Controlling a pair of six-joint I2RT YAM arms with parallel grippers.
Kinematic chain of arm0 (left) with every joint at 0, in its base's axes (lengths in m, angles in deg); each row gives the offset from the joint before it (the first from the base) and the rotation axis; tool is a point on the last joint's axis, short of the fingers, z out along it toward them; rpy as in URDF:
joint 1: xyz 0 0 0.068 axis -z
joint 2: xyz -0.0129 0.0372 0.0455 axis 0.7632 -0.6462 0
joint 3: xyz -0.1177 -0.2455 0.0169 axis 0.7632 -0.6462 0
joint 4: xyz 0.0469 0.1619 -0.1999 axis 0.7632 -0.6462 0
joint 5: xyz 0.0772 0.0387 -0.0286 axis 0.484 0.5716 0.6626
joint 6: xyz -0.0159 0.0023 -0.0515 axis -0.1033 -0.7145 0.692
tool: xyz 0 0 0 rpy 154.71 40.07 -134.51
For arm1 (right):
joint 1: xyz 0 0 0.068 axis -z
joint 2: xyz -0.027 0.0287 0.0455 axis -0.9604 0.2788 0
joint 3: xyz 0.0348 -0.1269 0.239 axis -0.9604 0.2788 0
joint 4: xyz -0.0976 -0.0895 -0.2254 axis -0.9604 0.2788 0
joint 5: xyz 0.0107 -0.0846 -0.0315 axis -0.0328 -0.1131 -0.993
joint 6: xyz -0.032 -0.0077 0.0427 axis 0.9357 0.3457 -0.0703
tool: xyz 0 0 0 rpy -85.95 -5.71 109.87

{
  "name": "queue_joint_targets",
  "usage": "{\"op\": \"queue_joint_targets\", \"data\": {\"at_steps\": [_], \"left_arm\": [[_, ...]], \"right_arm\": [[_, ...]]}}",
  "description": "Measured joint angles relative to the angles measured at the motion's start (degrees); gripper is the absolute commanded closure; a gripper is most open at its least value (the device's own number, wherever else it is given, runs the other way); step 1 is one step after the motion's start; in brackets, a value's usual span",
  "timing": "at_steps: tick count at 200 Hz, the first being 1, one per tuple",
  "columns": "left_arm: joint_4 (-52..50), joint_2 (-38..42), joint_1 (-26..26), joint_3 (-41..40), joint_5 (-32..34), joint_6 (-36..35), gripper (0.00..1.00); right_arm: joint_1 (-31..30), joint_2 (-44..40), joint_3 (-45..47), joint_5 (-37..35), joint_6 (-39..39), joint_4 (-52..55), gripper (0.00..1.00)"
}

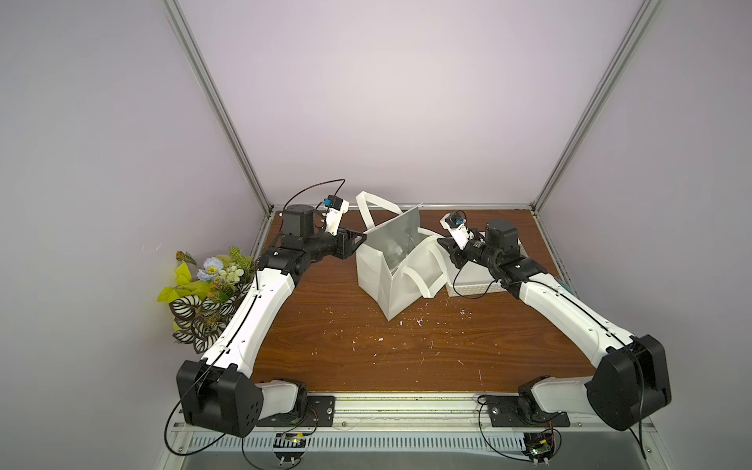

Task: Place the ice pack in the delivery bag
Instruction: Adjust the delivery bag at the center of the board.

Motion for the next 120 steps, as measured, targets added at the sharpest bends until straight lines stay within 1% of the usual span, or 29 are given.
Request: {"op": "queue_joint_targets", "data": {"at_steps": [51, 66, 92, 104, 120], "left_arm": [[-0.37, 0.00, 0.00, 2.36, 0.22, -0.15, 0.65], [-0.44, 0.00, 0.00, 2.58, 0.17, -0.22, 0.71], [-0.52, -0.02, 0.00, 2.62, 0.17, -0.39, 0.72], [-0.79, -0.02, 0.00, 2.62, 0.20, -0.48, 0.79], [-1.05, -0.02, 0.00, 2.62, 0.26, -0.61, 0.84]], "right_arm": [[-0.04, 0.15, 0.00, 0.00, 0.00, 0.02, 0.83], [-0.11, 0.44, 0.00, 0.00, 0.00, -0.11, 0.83], [-0.22, 1.05, 0.00, 0.00, 0.00, -0.17, 0.83], [-0.22, 1.22, 0.00, 0.00, 0.02, -0.24, 0.83], [-0.22, 1.40, 0.00, 0.00, 0.02, -0.26, 0.83]]}}
